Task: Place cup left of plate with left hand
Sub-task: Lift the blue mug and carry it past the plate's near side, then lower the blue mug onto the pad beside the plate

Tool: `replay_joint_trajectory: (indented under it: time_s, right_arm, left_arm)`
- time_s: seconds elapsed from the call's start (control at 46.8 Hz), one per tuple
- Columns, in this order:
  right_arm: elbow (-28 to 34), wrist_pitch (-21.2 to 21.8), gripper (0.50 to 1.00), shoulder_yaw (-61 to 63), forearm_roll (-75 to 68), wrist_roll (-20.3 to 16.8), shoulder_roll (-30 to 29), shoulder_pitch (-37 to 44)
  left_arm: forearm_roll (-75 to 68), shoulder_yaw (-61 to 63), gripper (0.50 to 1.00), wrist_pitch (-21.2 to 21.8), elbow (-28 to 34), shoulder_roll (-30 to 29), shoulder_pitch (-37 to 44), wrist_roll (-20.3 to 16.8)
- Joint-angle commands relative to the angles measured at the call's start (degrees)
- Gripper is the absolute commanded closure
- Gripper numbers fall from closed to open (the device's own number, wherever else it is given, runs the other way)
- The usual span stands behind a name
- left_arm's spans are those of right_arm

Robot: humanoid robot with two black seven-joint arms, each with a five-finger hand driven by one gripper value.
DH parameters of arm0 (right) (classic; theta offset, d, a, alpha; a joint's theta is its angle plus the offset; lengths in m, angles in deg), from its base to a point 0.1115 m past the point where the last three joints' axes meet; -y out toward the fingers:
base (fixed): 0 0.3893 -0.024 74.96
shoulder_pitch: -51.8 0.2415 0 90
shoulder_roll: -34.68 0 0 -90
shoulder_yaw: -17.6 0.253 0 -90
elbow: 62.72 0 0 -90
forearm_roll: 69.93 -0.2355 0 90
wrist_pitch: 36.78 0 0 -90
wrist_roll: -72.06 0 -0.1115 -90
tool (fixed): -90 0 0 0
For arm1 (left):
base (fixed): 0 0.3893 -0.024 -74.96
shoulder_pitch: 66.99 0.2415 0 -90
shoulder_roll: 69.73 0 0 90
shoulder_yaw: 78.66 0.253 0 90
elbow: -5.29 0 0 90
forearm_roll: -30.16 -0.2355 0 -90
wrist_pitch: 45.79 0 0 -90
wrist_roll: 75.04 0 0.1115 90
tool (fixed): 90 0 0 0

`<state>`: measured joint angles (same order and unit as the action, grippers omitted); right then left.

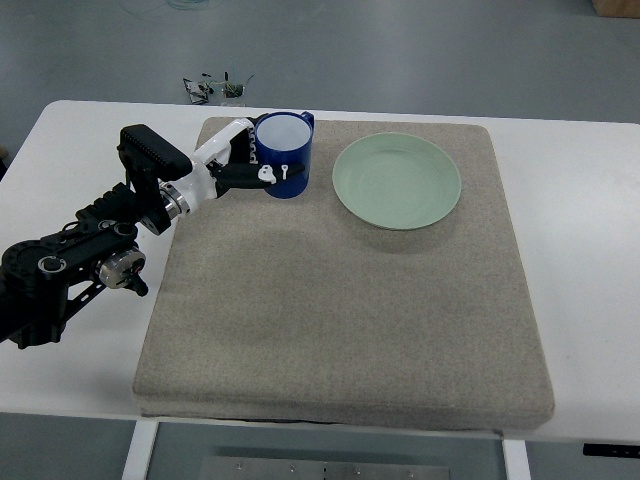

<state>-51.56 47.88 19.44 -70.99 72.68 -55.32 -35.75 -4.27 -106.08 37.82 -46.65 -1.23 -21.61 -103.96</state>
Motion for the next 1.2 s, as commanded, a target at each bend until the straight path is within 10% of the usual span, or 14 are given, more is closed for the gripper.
replay_joint_trajectory:
  time_s: [0.0, 1.174]
  right_arm:
    - [-0.1, 0.0, 0.566, 0.0, 0.0, 0.0, 0.0, 0.0]
    - [0.0, 0.1, 0.566, 0.0, 0.0, 0.0, 0.0, 0.0]
  left_arm:
    - [0.1, -0.9, 0.917, 0.0, 1.6, -0.1, 0.9, -0.7]
    - [0.2, -1.1, 0.840, 1.3, 8.2, 0.6, 4.3, -3.9]
